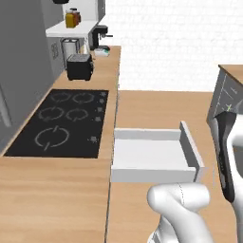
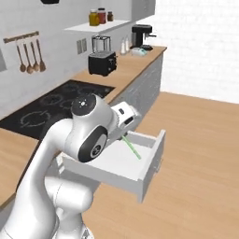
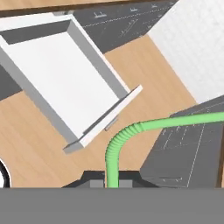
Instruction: Take a straw from the drawer in front and place it inside the glass cup on the dining counter.
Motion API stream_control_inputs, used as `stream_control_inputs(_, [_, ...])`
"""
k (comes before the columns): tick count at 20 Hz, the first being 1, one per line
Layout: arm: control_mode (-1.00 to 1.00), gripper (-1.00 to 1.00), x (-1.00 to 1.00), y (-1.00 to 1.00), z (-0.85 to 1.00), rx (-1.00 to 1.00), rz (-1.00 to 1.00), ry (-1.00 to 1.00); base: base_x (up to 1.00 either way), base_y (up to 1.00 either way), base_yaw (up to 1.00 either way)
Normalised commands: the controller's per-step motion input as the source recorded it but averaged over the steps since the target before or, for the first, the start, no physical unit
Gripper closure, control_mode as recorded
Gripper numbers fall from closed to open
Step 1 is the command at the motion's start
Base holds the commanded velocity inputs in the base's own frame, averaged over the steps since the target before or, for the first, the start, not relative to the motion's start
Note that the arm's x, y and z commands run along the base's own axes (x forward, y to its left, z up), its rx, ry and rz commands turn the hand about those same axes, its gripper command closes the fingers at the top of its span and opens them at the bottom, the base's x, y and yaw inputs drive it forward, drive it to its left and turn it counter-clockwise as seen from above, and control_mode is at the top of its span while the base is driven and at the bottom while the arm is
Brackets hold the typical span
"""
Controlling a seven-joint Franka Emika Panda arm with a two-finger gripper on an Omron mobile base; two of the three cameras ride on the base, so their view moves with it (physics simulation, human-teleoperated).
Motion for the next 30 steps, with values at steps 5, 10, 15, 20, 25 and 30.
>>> stream_control_inputs(5, [1.00, 1.00, 0.00, 0.00, 0.00, 0.00, 0.00, 0.00, -0.19, 0.00, -0.68])
stream_control_inputs(10, [1.00, 1.00, 0.00, 0.00, 0.00, 0.00, 0.00, 0.00, -0.04, -0.05, -0.70])
stream_control_inputs(15, [1.00, 1.00, 0.00, 0.00, 0.00, 0.00, 0.00, 0.00, 0.00, -0.30, -0.73])
stream_control_inputs(20, [1.00, 1.00, 0.00, 0.00, 0.00, 0.00, 0.00, 0.00, 0.00, -0.65, -0.65])
stream_control_inputs(25, [1.00, 1.00, 0.00, 0.00, 0.00, 0.00, 0.00, 0.00, 0.00, -0.83, -0.53])
stream_control_inputs(30, [1.00, 1.00, 0.00, 0.00, 0.00, 0.00, 0.00, 0.00, 0.02, -0.92, -0.42])
